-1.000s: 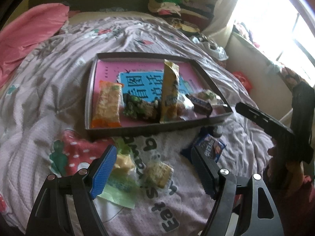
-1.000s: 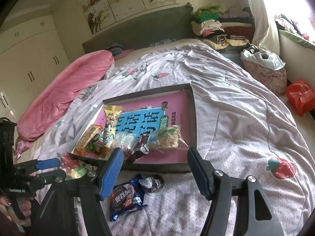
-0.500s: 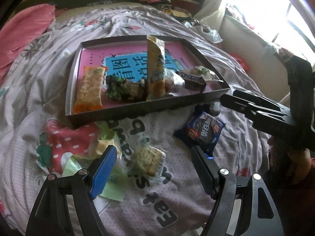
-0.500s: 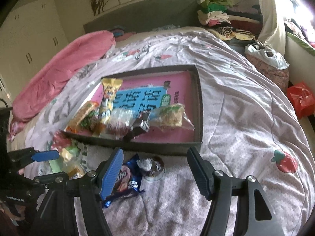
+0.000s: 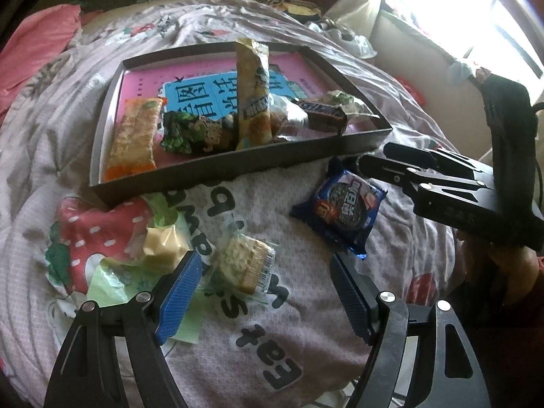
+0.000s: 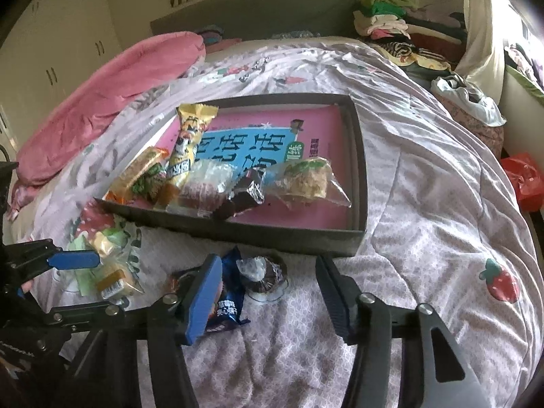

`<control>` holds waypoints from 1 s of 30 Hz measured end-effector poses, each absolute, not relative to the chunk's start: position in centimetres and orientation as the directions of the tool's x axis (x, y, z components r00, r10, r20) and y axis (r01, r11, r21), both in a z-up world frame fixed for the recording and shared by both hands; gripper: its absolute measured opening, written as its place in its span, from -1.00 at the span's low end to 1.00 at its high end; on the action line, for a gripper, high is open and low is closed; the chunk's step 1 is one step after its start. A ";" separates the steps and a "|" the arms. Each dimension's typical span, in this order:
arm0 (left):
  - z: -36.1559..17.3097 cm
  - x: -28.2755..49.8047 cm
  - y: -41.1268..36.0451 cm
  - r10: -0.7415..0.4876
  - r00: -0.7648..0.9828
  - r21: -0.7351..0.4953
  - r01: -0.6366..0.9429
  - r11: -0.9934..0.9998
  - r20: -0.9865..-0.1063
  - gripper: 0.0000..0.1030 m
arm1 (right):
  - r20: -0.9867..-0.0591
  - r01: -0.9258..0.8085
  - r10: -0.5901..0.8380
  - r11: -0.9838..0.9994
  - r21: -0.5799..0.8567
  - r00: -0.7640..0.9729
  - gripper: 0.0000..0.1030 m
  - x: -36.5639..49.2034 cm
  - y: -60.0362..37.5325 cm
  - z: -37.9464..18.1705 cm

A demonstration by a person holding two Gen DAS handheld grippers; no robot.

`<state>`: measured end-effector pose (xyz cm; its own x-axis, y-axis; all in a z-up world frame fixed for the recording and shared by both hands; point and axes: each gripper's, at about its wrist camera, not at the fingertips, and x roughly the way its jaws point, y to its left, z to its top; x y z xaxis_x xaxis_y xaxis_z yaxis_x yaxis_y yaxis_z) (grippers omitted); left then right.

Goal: Organize snacks
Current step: 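Move the left gripper to the clear cracker pack while the right gripper approaches the clear round packet, then grasp the clear cracker pack with the left gripper while the right gripper grasps the clear round packet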

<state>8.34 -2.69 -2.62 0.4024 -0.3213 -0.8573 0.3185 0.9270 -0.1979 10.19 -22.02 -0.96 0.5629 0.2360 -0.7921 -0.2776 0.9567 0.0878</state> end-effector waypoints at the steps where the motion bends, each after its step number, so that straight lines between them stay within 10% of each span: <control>1: -2.7 8.4 -2.7 -0.321 0.400 -0.198 0.320 0.927 -0.858 0.53 | -0.796 -0.278 0.235 0.957 0.088 0.558 0.03 10.3 -22.0 -1.1; 14: -4.0 8.5 -2.7 -0.321 0.379 -0.205 0.315 0.927 -0.868 0.52 | -0.812 -0.320 0.235 0.945 0.063 0.534 -0.41 10.6 -21.2 -2.4; 30: -4.7 9.3 -1.6 -0.326 0.389 -0.233 0.267 0.935 -0.862 0.17 | -0.824 -0.309 0.246 0.947 0.091 0.510 -0.41 11.1 -21.5 -2.9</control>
